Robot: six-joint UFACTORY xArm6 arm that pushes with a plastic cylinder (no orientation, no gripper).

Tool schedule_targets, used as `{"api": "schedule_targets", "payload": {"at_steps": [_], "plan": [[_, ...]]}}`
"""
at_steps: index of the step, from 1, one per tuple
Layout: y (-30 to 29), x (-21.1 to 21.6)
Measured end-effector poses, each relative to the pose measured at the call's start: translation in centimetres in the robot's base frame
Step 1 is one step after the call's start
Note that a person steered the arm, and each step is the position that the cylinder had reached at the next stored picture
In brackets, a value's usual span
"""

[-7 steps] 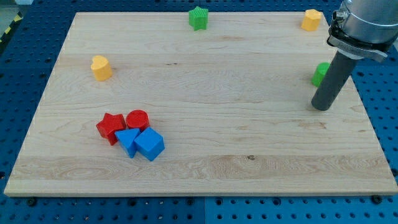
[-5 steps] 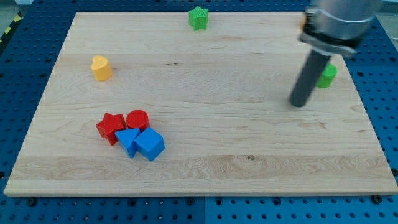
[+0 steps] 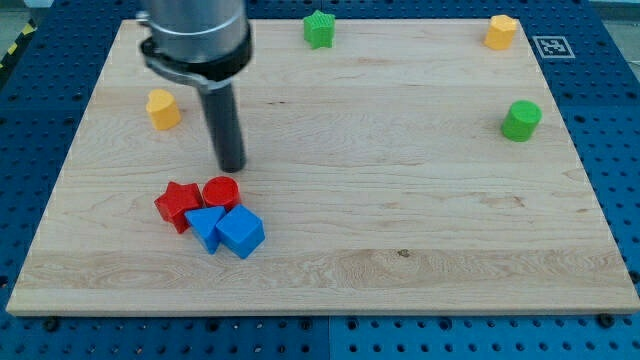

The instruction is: Separate the red blocks from the blue blocks

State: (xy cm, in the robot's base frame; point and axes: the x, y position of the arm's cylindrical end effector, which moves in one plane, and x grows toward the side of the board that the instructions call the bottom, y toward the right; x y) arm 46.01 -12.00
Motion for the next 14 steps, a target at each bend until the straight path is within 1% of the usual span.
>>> {"api": "schedule_targets", "payload": {"at_steps": [2,3,4,5,6,8,9,10,11,12,14], "plan": [[-2.6,0.0],[-7.6,0.7],[-8.5,4.2],[-8.2,7.0],[-8.2,6.9],[-2.3,5.3],[-1.4,5.3],[-1.8,5.3],[-5.2,5.7],[-5.3,6.1],[-0.1,7.2]]}}
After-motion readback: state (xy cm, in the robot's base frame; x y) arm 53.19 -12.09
